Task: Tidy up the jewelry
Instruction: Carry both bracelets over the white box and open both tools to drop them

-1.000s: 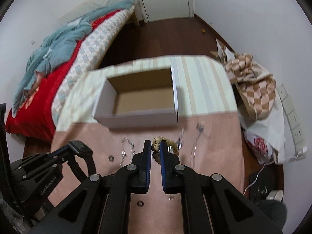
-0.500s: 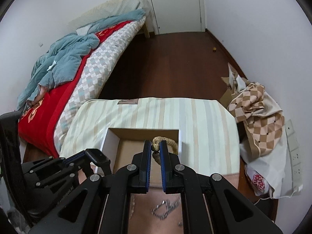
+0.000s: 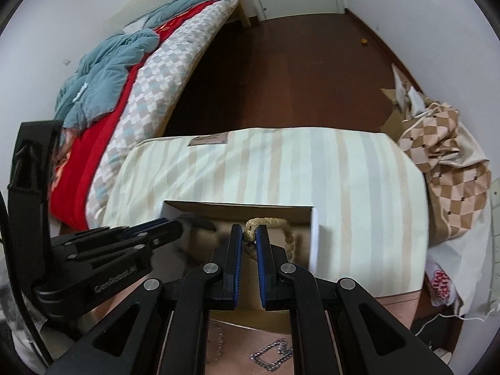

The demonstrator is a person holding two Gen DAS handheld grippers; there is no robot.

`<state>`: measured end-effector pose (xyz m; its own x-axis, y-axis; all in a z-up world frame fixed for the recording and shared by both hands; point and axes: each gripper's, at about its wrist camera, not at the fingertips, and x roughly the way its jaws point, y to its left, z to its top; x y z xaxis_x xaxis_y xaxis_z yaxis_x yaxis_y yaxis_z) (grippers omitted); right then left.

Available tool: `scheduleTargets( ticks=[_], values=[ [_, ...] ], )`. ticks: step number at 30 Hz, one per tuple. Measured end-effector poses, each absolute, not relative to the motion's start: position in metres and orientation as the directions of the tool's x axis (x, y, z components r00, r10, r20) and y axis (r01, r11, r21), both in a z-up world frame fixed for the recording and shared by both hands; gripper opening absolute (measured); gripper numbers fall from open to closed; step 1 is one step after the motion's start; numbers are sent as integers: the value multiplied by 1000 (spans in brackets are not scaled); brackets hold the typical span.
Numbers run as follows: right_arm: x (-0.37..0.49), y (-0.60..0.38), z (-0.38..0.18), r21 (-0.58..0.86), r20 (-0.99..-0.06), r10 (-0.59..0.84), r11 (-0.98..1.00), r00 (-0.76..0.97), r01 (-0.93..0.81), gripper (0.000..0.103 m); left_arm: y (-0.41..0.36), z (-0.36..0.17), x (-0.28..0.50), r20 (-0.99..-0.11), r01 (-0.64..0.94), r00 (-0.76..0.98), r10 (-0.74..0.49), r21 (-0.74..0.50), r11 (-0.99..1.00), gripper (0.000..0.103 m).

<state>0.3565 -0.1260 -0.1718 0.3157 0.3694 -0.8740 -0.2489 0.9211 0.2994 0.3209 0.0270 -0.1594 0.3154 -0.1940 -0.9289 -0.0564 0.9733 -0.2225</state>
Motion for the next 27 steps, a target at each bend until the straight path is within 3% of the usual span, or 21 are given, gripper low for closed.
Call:
scheduleTargets(
  ticks=[1,2,5,7,9,13,15,18,27],
  values=[
    [358,-127,-173,321,-872,387,915,299,-245,9,28,-158,321,-927,-58,323,-190,-220,974,81],
    [359,-128,-175,336,-872,396,911,287,-238,10,28,-154,320,-926,-64,333,-179,-212,975,92],
    [360,-133,-179,333,-887,383,918,260,-218,12,29,-146,317,-920,-67,352,-170,-206,976,92],
    [358,-137,-180,306,-898,352,930,263,-203,22,30,-141,314,-921,-71,361,-144,-181,981,92],
    [354,-142,-178,298,-900,343,934,270,-195,35,30,-136,310,-922,-74,372,-110,-147,986,99],
    [339,-146,-174,234,-910,285,953,300,-194,50,37,-129,295,-904,-95,426,-38,-87,992,103],
    [330,-143,-174,154,-920,214,968,330,-198,63,40,-129,283,-894,-114,447,8,-48,992,103],
    [316,-136,-179,45,-924,114,980,364,-193,99,44,-133,268,-885,-143,457,86,22,989,103],
    [290,-124,-187,-53,-905,25,984,424,-172,102,56,-134,236,-870,-181,466,158,81,980,103]
  ],
)
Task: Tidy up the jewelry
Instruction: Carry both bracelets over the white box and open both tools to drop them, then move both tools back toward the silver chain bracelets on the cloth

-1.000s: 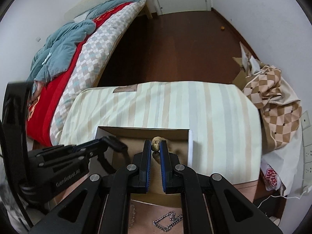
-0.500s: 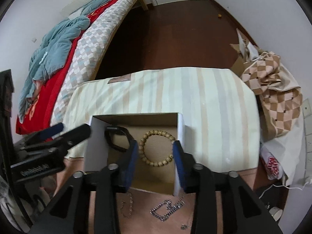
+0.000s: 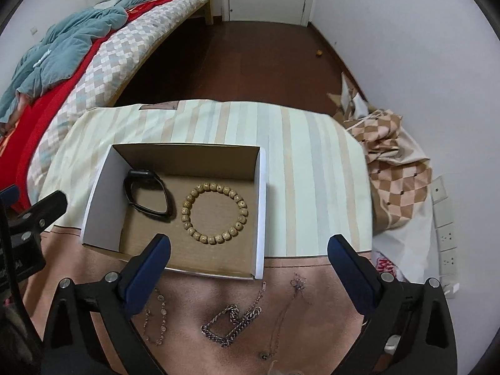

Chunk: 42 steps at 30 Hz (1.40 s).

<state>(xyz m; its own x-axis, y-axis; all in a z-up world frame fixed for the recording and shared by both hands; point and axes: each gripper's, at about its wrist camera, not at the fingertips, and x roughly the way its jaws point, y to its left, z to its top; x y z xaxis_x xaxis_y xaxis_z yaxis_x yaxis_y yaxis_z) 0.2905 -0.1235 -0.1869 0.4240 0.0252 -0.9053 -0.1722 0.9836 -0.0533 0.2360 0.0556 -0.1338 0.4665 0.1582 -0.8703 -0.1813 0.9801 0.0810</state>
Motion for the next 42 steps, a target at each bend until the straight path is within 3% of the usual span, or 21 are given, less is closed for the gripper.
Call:
scheduleTargets(
  ticks=[15,29,36,42],
  values=[
    [230,-118,-130,-58,-851,27,988,525,-145,102,51,-85,167,-808,-226,553,204,90,970,103],
    [155,-126,-64,-45,-780,53,989,624,-140,102,44,-35,105,-752,-211,636,171,43,977,103],
    [134,-145,-68,-1,-797,53,996,601,-90,102,50,-63,92,-800,-221,575,172,50,974,103],
    [143,-170,-128,87,-859,92,996,503,-34,102,53,-119,102,-846,-240,485,221,114,964,103]
  ],
)
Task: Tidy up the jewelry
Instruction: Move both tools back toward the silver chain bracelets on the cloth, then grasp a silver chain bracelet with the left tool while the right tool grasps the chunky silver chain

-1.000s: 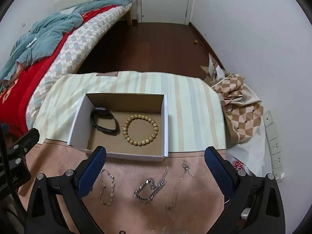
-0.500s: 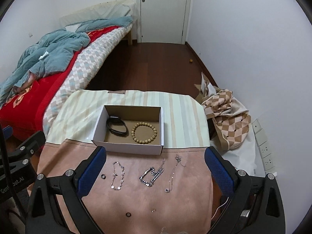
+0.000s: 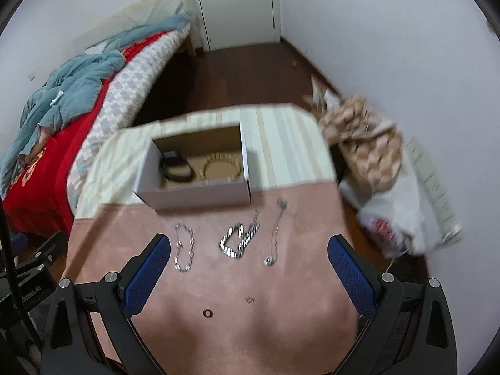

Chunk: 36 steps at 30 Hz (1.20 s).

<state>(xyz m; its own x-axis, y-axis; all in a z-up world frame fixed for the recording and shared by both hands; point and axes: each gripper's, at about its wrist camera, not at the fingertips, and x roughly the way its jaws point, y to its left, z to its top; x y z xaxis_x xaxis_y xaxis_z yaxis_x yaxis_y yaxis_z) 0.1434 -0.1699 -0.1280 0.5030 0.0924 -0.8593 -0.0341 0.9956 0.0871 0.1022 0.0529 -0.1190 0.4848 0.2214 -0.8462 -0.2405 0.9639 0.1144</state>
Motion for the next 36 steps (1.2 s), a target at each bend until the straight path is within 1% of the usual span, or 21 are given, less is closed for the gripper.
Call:
scheduleTargets(
  ticks=[4,5,6,7,9,11,13,19,23,25,27,28,29,30,31,32,36],
  values=[
    [158,-184,-185,151,-902,141,988,407,-6,100,55,-154,113,-877,-255,421,234,133,958,103],
    [161,-187,-195,160,-907,147,987,394,0,95,55,-163,116,-883,-259,406,236,136,956,103],
    [164,-189,-204,165,-911,151,986,383,4,87,54,-171,119,-889,-262,389,241,144,954,103],
    [166,-190,-211,173,-913,159,985,377,4,82,54,-176,121,-894,-261,378,241,147,954,103],
    [171,-187,-224,186,-915,176,983,363,-8,67,51,-188,125,-902,-259,355,245,156,953,103],
    [177,-181,-232,186,-915,183,982,359,-25,61,50,-197,129,-908,-252,340,245,163,954,103],
    [184,-171,-242,170,-917,178,984,357,-55,60,48,-204,132,-911,-245,329,251,175,954,103],
    [205,-159,-260,178,-926,187,982,327,-56,59,52,-212,140,-915,-247,312,256,182,952,103],
    [208,-147,-262,221,-920,233,972,315,-74,50,60,-213,142,-916,-267,306,261,180,947,103],
    [210,-137,-266,211,-923,230,973,307,-96,44,63,-214,142,-916,-274,303,264,182,944,103],
    [211,-128,-273,177,-933,202,978,297,-110,39,66,-215,142,-916,-279,298,267,183,943,103],
    [211,-122,-272,140,-930,174,982,323,-124,36,66,-215,141,-916,-281,298,268,184,942,103],
    [212,-117,-277,110,-940,148,985,306,-136,30,66,-215,140,-916,-280,297,271,187,941,103],
    [210,-114,-275,84,-933,130,985,336,-148,16,66,-216,140,-916,-278,297,269,187,942,103],
    [210,-108,-277,42,-936,97,985,339,-164,8,66,-216,140,-917,-277,297,267,185,943,103],
    [209,-104,-278,16,-935,78,984,347,-178,4,65,-216,140,-917,-274,298,266,184,944,103],
    [210,-114,-275,83,-931,131,985,340,-153,4,54,-214,137,-920,-251,311,240,165,954,103]
  ],
)
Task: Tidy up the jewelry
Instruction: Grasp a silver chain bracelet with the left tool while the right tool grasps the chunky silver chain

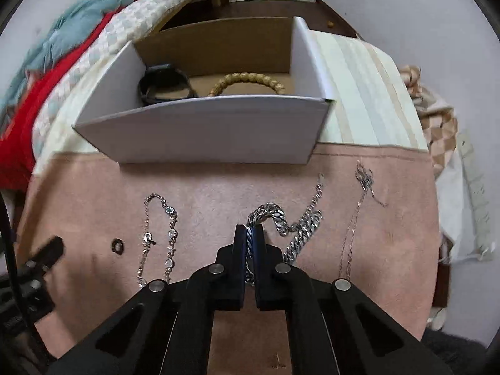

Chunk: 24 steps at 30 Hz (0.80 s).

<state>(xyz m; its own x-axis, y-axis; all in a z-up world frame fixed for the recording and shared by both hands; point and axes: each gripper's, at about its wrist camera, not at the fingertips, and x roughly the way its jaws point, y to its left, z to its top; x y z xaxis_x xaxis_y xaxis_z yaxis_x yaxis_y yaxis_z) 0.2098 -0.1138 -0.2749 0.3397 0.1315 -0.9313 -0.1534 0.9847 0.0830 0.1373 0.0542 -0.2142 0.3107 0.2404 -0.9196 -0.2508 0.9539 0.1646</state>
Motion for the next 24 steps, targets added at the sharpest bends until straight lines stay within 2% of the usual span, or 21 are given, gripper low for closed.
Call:
scheduleTargets(
  ticks=[7,15,17,18,19,20,21,22,23,24],
  values=[
    [194,-159,-239,227,-888,237,971,394,-73,4,19,-217,138,-933,-170,325,154,103,980,103],
    [185,-187,-234,239,-889,231,971,395,-30,4,-22,-238,148,-951,-67,302,65,46,997,100],
    [182,-193,-236,241,-890,228,970,394,-16,4,-27,-244,152,-955,-45,290,57,46,998,77],
    [182,-195,-237,244,-891,229,970,393,-12,4,-29,-245,153,-956,-30,293,29,21,999,73],
    [181,-197,-238,245,-891,229,969,392,-7,4,-31,-245,154,-954,-21,301,19,13,1000,63],
    [180,-198,-238,245,-892,227,970,392,-3,4,-33,-243,154,-948,-6,318,13,11,1000,46],
    [180,-199,-238,245,-891,226,970,393,-2,4,-36,-241,154,-943,12,332,-5,-1,1000,35],
    [180,-200,-238,246,-891,227,969,393,-2,4,-38,-240,155,-942,19,334,-13,-7,1000,15],
    [180,-200,-238,247,-890,227,969,395,-1,4,-40,-240,157,-944,23,329,-20,-13,1000,5],
    [180,-200,-237,249,-889,229,969,397,-1,4,-39,-240,158,-945,21,323,-43,-38,999,5]
  ],
)
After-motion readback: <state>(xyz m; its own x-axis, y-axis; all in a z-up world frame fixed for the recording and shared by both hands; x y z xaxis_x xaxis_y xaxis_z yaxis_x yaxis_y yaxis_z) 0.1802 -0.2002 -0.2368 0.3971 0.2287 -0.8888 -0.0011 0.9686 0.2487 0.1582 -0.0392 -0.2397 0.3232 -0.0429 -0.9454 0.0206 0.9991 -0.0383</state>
